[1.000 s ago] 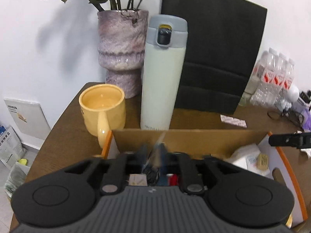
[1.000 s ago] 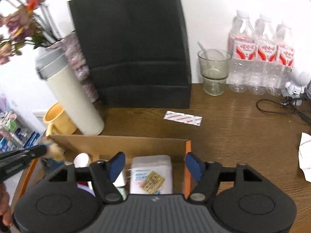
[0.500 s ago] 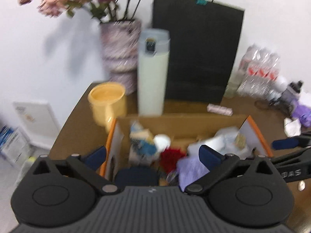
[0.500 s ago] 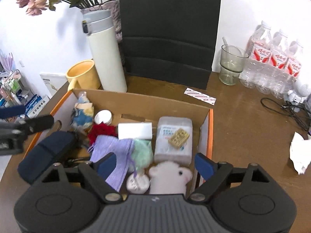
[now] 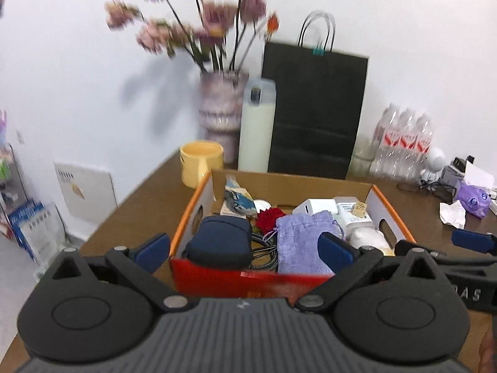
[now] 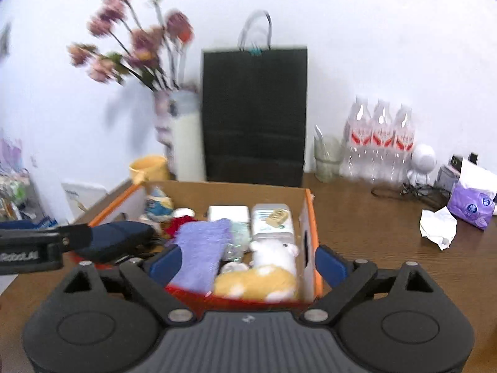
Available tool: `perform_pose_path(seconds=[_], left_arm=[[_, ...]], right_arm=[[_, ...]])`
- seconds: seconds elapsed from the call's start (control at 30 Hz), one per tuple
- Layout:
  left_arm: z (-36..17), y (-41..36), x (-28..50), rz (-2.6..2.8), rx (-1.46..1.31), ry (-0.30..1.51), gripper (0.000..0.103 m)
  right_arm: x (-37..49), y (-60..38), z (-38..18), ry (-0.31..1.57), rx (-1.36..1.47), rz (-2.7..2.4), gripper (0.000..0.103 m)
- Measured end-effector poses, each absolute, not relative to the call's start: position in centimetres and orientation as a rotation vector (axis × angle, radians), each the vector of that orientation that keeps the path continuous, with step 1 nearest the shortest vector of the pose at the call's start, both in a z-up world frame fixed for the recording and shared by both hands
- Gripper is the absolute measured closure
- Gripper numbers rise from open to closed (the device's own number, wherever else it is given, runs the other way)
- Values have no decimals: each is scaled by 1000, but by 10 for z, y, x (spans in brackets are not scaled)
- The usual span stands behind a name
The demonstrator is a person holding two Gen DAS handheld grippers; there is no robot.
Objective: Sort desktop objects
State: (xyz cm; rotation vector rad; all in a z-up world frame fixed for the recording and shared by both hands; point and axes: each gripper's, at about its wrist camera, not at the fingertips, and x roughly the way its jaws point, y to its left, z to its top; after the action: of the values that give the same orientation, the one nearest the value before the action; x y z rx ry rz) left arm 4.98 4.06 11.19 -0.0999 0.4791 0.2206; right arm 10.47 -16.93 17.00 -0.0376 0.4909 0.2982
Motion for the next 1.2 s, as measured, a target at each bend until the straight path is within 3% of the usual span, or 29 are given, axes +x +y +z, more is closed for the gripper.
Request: perform_pose_path(seconds=[0.13, 0.7, 1.2], left_arm=[[99, 30, 6, 235, -87, 432, 0], [10, 23, -108, 269, -144, 532, 0], [16, -5, -110, 187, -52, 501, 0]], right_arm=[[58, -171, 152, 465, -51, 335, 4], [-54, -197, 77, 530, -134, 335, 4], [-66, -230, 75, 472, -121, 196, 4]])
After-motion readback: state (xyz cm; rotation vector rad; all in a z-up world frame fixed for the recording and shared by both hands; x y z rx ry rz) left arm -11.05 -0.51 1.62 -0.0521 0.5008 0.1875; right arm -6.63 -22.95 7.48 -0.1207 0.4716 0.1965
